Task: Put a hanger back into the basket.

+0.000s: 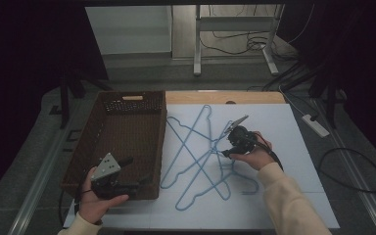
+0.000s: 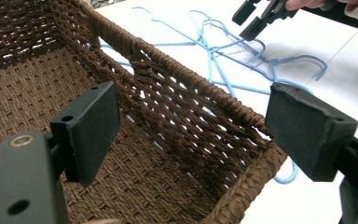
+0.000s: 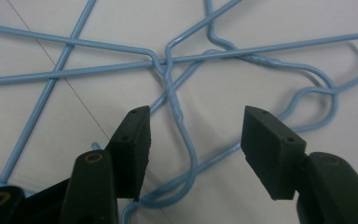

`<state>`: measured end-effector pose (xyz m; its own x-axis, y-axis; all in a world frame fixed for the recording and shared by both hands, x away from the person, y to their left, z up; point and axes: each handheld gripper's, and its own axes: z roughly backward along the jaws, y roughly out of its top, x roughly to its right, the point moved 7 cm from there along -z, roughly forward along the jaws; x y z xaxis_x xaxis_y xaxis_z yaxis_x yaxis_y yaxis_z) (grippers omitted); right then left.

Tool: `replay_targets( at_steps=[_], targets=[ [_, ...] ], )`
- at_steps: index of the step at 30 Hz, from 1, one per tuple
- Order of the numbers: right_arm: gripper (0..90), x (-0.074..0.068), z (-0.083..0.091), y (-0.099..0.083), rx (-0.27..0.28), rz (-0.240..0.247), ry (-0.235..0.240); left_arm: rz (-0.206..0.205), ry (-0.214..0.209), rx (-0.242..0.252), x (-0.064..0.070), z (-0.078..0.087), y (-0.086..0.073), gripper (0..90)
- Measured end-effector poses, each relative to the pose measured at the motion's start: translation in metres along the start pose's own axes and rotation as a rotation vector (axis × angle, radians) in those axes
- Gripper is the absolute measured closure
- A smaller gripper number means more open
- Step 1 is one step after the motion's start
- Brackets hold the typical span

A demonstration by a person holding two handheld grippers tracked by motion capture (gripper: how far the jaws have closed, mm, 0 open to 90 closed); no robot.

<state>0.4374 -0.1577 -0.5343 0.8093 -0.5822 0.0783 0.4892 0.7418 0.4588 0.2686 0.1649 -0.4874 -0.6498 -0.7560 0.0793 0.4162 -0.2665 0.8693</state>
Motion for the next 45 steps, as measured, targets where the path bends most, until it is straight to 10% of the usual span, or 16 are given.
replay_targets(
  at_steps=[14,24,45],
  targets=[
    [67.8,-0.005,-0.027,0.008,-0.171,0.174,-0.034,-0.002,-0.008,0.000,0.001,-0.001,0.001,18.4],
    [84.7,-0.010,-0.032,0.008,-0.185,0.333,-0.052,-0.007,-0.008,-0.002,0.001,-0.002,0.001,18.4],
    [86.1,-0.005,0.014,0.017,-0.015,0.279,-0.125,-0.011,0.012,0.013,-0.001,0.001,0.004,19.0]
  ],
)
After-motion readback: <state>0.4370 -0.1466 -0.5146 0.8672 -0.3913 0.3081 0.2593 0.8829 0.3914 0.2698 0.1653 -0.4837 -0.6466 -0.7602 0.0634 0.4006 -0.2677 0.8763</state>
